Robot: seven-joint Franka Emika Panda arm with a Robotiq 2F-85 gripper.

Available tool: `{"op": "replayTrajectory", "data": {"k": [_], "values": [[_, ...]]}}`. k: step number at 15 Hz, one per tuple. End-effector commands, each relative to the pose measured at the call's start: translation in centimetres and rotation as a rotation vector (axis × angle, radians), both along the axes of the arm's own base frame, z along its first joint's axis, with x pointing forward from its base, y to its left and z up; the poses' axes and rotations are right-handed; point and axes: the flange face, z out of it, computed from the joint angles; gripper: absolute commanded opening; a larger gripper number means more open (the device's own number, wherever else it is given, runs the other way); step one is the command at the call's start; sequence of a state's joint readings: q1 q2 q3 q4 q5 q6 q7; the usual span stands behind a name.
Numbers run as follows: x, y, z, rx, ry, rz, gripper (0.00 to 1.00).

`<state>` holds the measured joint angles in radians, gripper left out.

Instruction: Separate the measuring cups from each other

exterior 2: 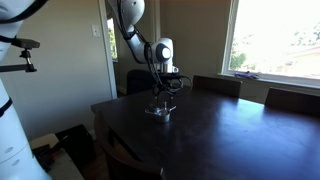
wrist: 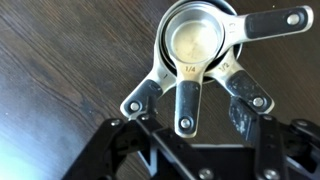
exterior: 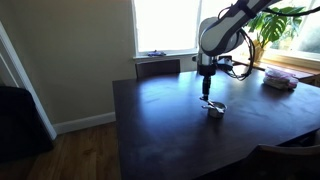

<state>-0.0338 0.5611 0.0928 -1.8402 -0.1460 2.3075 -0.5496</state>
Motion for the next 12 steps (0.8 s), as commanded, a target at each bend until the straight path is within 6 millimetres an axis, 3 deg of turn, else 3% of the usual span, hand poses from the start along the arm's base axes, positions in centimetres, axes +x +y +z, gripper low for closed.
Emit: {"op": "replayTrajectory", "data": {"k": [1, 7, 9, 11, 12], "values": [[-1.8, -0.9, 0.5, 0.011, 0.054, 0.016, 0.99], [-1.6, -1.9, -0.3, 0.061, 0.087, 0.045, 0.82], [-1.3, -2.0, -0.4, 0.084, 0.083, 0.062, 0.64], [-1.1, -1.8, -0.6, 0.100, 0.077, 0.085, 0.58], [-1.0, -1.7, -0.7, 0.112, 0.075, 0.096, 0.60]]}}
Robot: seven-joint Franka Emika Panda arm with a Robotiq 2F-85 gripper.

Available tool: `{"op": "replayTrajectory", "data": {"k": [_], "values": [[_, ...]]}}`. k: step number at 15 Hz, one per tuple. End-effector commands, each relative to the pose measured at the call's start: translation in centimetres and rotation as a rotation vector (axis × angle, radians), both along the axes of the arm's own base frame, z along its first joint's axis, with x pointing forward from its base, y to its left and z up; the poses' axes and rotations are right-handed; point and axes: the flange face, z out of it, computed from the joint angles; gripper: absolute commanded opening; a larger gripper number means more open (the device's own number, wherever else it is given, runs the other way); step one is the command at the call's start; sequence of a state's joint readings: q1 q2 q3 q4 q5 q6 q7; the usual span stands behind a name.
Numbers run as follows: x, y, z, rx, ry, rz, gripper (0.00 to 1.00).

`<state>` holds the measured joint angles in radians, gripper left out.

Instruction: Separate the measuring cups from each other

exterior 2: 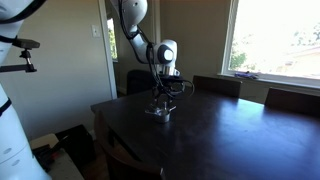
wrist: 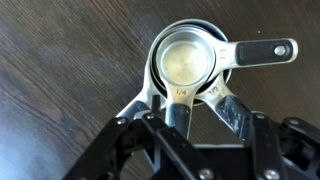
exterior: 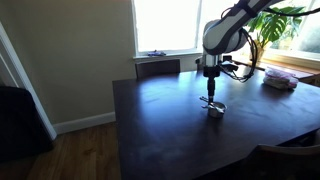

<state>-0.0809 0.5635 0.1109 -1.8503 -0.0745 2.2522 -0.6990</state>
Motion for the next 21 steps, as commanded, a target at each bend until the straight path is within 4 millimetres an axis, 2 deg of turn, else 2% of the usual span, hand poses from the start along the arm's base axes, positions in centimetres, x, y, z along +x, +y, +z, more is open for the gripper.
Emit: {"op": "replayTrajectory", "data": {"k": [1, 3, 4, 5, 7, 9, 11, 14, 17, 18, 19, 20, 21], "values": [[0.0, 0.3, 0.1, 0.052, -0.002, 0.040, 0.64], [0.4, 1.0, -0.2, 0.071, -0.008, 0.062, 0.75], [0.6, 1.2, -0.3, 0.075, -0.011, 0.069, 0.88], [0.7, 1.4, -0.4, 0.076, -0.014, 0.075, 0.93], [1.1, 1.4, -0.5, 0.070, -0.030, 0.070, 1.00], [1.1, 1.1, -0.4, 0.074, -0.038, 0.065, 1.00], [1.3, 1.1, -0.6, 0.076, -0.037, 0.061, 0.95], [1.6, 1.2, -1.2, 0.086, -0.033, 0.072, 0.71], [1.9, 1.3, -1.9, 0.084, -0.034, 0.082, 0.67], [2.2, 1.6, -2.1, 0.082, -0.038, 0.082, 0.69], [2.3, 1.7, -2.2, 0.080, -0.041, 0.081, 0.64], [2.3, 1.7, -2.0, 0.077, -0.044, 0.081, 0.42], [2.4, 1.7, -1.9, 0.072, -0.051, 0.078, 0.36]]}}
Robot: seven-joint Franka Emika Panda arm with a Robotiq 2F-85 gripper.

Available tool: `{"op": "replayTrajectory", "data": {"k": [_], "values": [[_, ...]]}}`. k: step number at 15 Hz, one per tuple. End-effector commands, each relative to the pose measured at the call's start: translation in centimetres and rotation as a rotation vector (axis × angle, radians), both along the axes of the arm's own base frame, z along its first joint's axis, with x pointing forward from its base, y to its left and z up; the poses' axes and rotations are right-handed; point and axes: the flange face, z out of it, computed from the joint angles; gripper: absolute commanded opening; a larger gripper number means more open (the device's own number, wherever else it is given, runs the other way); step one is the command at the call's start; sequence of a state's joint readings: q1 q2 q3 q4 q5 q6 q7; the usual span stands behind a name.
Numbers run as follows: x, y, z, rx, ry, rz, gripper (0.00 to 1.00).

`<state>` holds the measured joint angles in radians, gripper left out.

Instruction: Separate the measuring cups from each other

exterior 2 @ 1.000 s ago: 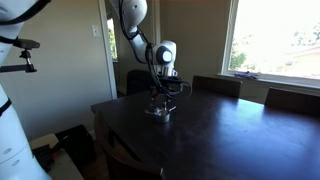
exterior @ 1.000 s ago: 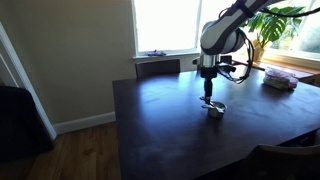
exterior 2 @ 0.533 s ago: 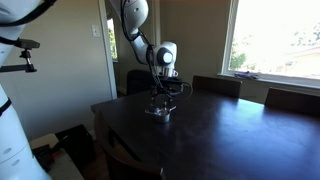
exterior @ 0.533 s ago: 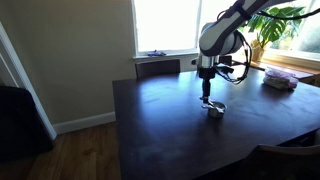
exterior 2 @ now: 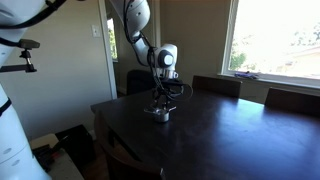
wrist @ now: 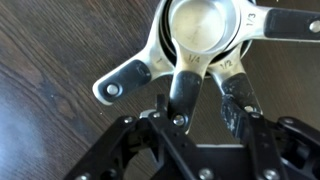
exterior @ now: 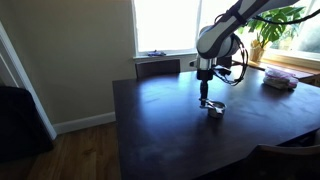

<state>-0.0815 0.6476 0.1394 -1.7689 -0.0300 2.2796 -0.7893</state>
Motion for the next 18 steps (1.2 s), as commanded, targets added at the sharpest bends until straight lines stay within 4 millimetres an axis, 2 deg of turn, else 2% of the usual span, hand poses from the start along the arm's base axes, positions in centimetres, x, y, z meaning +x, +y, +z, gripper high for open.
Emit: {"op": "replayTrajectory", "data": {"k": [1, 4, 12, 18], "values": [[0.4, 0.1, 0.3, 0.003, -0.031, 0.006, 0.30], [0.3, 0.2, 0.7, 0.013, -0.053, 0.011, 0.08], [-0.3, 0.4, 1.3, 0.008, -0.091, 0.004, 0.11], [-1.6, 0.2, 3.7, -0.015, -0.113, -0.012, 0.11]]}}
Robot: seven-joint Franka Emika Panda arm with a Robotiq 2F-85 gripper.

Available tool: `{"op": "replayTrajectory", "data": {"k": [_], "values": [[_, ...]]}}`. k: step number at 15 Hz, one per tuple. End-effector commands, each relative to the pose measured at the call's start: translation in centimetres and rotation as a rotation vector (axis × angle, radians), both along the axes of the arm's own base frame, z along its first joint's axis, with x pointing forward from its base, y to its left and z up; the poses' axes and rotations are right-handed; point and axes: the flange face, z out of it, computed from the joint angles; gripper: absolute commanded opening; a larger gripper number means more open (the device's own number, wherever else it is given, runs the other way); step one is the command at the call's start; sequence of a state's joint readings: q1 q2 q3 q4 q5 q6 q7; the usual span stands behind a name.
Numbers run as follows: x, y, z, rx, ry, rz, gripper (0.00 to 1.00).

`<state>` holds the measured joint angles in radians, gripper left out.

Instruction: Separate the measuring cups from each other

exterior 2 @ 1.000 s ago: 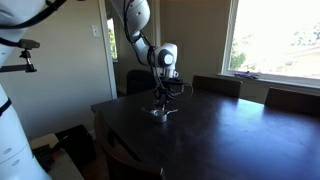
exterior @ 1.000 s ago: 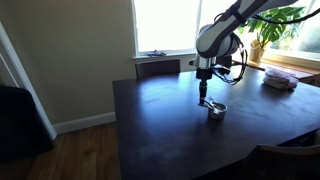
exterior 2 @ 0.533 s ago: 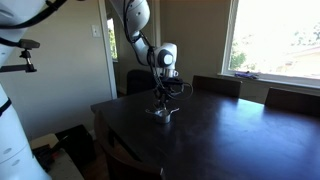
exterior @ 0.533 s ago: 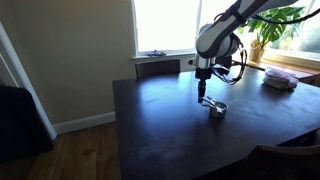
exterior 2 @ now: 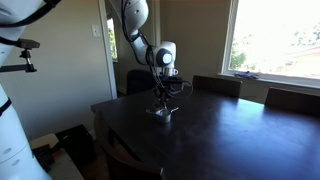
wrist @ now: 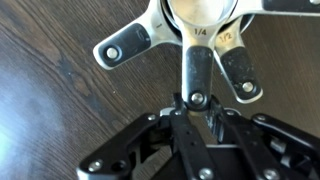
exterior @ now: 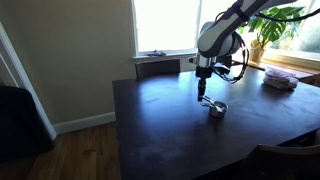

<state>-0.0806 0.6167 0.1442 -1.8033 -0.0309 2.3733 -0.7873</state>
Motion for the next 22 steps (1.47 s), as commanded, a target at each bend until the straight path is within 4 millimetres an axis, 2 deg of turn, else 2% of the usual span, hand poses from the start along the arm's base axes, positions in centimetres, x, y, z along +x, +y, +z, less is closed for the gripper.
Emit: {"op": "replayTrajectory", "data": {"k": [1, 11, 16, 22], "values": [[-2.1, -0.3, 2.7, -0.025, -0.019, -0.017, 0.11], [-3.0, -0.9, 6.6, -0.075, -0.033, -0.046, 0.11], [-2.7, -3.0, 8.2, -0.106, -0.067, -0.113, 0.11], [-2.8, -7.5, 6.0, -0.178, -0.045, -0.239, 0.11]]}}
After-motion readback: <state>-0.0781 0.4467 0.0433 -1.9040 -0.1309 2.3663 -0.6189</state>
